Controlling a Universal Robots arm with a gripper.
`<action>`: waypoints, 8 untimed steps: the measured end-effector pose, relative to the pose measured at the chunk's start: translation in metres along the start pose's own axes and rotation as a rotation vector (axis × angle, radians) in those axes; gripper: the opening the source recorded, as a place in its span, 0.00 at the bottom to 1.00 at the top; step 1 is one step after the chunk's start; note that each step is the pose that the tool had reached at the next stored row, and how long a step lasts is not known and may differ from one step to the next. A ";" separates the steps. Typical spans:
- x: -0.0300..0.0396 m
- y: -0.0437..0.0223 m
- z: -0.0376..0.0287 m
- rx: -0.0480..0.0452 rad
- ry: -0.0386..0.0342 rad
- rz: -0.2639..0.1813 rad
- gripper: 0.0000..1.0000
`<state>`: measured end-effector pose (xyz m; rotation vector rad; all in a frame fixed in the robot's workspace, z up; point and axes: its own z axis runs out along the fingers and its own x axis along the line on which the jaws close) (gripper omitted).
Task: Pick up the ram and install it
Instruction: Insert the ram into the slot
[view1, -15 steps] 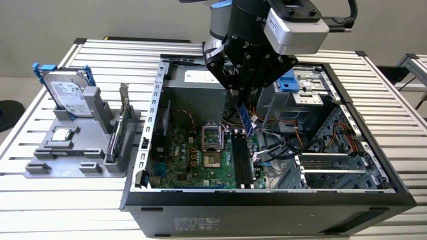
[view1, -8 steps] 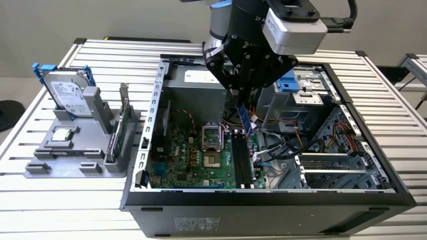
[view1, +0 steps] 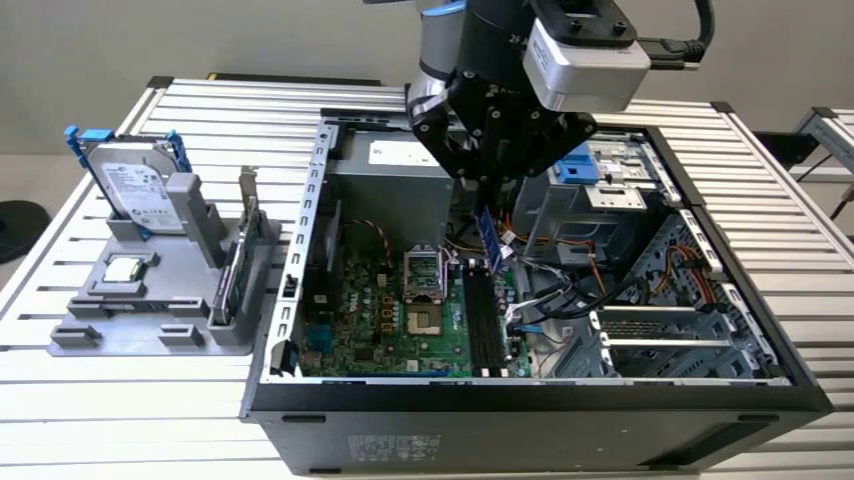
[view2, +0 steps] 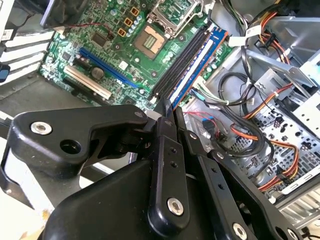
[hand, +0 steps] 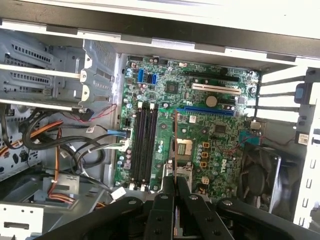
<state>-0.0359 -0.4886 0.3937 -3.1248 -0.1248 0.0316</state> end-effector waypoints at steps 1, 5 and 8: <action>0.0005 0.0000 0.0005 0.0000 0.0000 0.003 0.00; 0.0036 0.0002 0.0022 0.0002 0.0001 0.010 0.00; 0.0065 0.0003 0.0036 -0.0003 0.0001 0.011 0.00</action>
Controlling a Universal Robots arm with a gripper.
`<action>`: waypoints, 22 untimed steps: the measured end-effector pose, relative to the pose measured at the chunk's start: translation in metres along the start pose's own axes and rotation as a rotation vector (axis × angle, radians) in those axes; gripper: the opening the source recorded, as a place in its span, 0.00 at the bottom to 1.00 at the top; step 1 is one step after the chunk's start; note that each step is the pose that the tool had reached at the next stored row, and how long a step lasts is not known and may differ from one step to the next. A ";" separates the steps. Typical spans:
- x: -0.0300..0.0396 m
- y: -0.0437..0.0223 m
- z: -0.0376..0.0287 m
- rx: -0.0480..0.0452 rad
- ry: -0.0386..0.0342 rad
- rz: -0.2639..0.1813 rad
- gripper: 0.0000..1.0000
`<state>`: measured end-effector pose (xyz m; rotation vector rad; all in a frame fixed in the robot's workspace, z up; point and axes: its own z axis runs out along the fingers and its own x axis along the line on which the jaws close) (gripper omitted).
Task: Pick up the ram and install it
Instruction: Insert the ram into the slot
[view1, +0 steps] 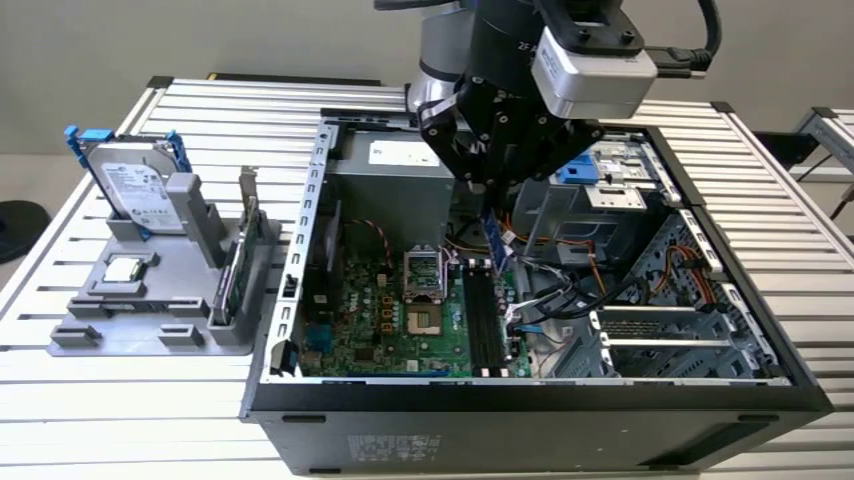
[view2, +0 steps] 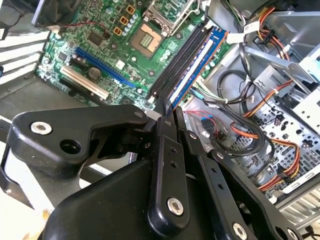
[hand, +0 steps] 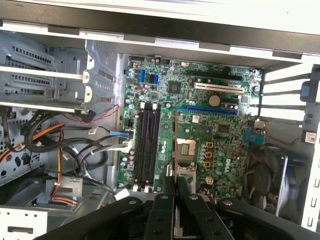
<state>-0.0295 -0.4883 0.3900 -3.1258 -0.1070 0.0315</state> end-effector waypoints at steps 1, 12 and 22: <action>0.0010 0.0000 0.0006 -0.0006 -0.0001 0.000 0.00; 0.0125 0.0001 0.0057 -0.0051 -0.0005 0.000 0.00; 0.0159 0.0003 0.0067 -0.0050 -0.0004 0.000 0.00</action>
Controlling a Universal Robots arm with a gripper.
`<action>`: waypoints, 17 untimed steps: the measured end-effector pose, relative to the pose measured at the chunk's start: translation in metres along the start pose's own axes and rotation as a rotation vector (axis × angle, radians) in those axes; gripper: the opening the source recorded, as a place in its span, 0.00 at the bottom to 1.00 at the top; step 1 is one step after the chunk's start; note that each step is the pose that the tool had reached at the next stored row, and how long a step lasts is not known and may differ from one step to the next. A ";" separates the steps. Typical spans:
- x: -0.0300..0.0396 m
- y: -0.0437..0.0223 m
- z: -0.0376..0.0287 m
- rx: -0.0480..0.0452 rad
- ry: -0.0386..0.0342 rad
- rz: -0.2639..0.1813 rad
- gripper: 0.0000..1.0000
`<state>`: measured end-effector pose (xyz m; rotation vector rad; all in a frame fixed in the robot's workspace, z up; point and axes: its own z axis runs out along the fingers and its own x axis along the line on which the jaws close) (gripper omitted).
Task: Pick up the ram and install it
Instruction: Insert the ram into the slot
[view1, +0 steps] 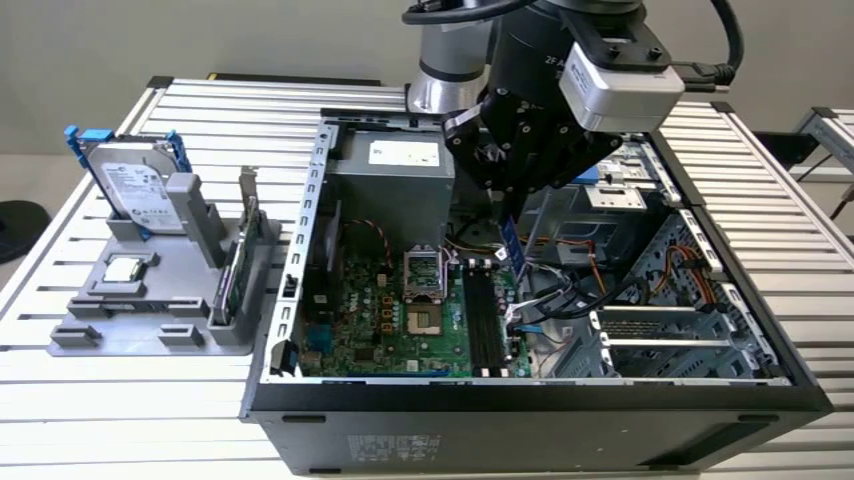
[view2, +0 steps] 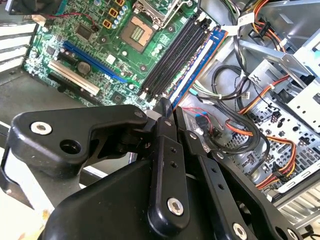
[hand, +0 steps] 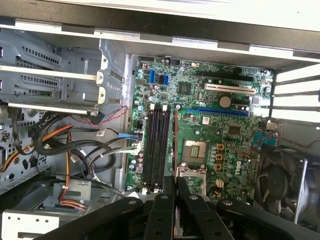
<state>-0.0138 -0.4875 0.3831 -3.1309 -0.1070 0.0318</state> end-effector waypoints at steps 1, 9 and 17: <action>0.0000 0.0000 0.0003 0.0001 0.0000 0.000 0.00; 0.0001 0.0001 0.0037 0.0000 0.0000 0.000 0.00; 0.0003 0.0001 0.0073 0.0000 0.0000 0.000 0.00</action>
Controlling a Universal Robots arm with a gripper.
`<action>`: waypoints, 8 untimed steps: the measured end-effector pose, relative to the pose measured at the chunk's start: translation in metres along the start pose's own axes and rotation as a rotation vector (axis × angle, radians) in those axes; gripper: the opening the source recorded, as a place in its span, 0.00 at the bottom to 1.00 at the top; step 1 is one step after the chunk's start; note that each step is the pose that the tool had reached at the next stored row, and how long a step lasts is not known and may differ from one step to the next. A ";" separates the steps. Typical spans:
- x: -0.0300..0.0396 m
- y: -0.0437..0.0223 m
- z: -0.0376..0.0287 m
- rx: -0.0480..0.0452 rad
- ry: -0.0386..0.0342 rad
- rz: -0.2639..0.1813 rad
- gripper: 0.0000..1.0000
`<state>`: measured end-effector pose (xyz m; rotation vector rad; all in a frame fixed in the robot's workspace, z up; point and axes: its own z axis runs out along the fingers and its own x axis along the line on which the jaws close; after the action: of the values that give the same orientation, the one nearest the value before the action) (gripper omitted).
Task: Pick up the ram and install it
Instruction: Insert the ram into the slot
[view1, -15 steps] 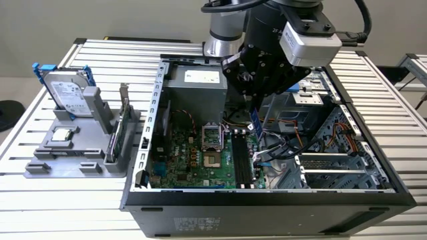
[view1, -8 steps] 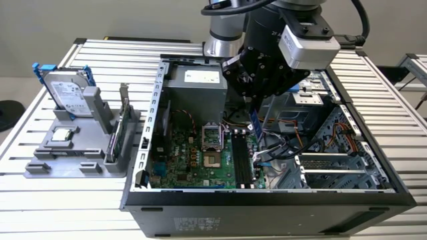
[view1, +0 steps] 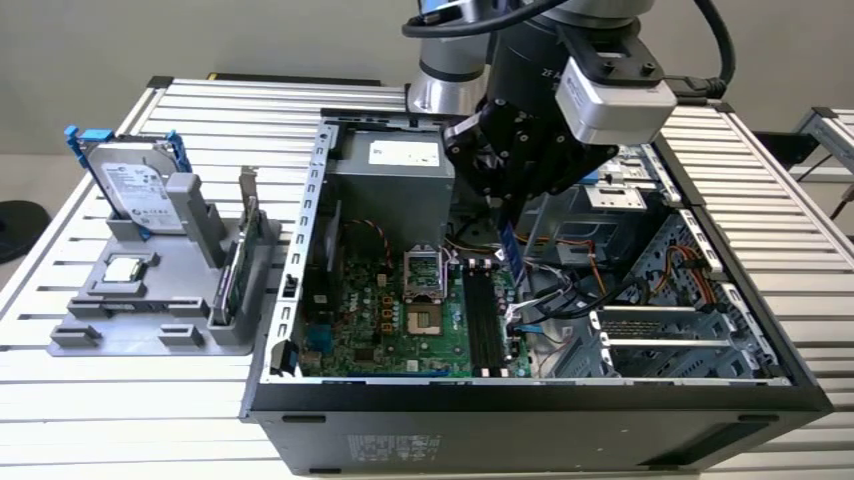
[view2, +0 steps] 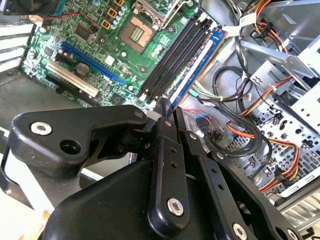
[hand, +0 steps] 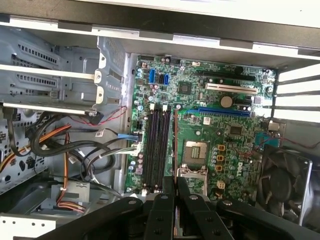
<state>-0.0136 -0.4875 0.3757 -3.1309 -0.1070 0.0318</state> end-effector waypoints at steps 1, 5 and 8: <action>0.0000 0.0000 0.0005 0.0000 0.0000 0.000 0.00; 0.0001 0.0000 0.0024 0.0000 0.0000 0.000 0.00; 0.0001 0.0001 0.0040 0.0000 0.0000 0.000 0.00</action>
<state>-0.0135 -0.4875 0.3717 -3.1309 -0.1070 0.0318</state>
